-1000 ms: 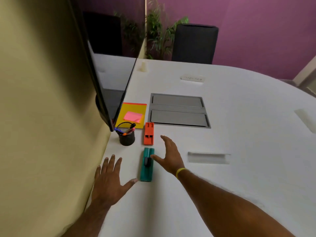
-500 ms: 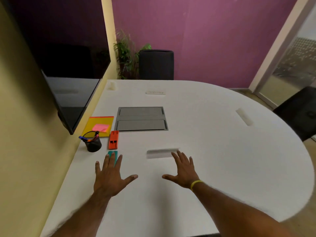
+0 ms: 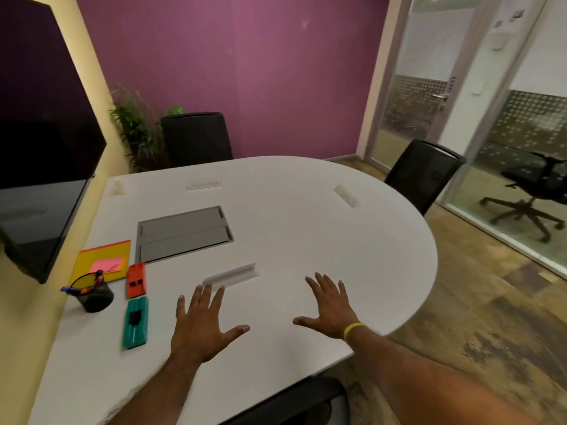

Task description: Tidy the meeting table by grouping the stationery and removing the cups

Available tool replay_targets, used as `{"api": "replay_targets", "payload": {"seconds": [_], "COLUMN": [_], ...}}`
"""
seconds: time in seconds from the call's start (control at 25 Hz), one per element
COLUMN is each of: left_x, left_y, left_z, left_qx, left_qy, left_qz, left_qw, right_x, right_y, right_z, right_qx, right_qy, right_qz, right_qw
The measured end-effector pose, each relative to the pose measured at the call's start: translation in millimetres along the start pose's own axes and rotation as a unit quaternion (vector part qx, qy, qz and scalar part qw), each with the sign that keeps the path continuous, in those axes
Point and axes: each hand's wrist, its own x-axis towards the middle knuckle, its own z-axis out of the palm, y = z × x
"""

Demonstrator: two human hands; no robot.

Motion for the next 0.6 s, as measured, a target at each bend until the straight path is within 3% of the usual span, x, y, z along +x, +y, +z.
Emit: {"api": "replay_targets", "payload": {"seconds": [0.36, 0.6], "left_x": [-1, 47], "left_y": [92, 205], "left_z": [-5, 8], "left_qx": [-0.015, 0.011], "left_qy": [-0.01, -0.012], "left_qz": [0.103, 0.175], "left_qw": [0.995, 0.984], "right_x": [-77, -95], "right_y": [73, 178], "right_z": [-20, -28], "right_qx": [-0.006, 0.0], "right_qy": [0.037, 0.044], "right_qz": [0.093, 0.155], "right_qw": [0.995, 0.987]}}
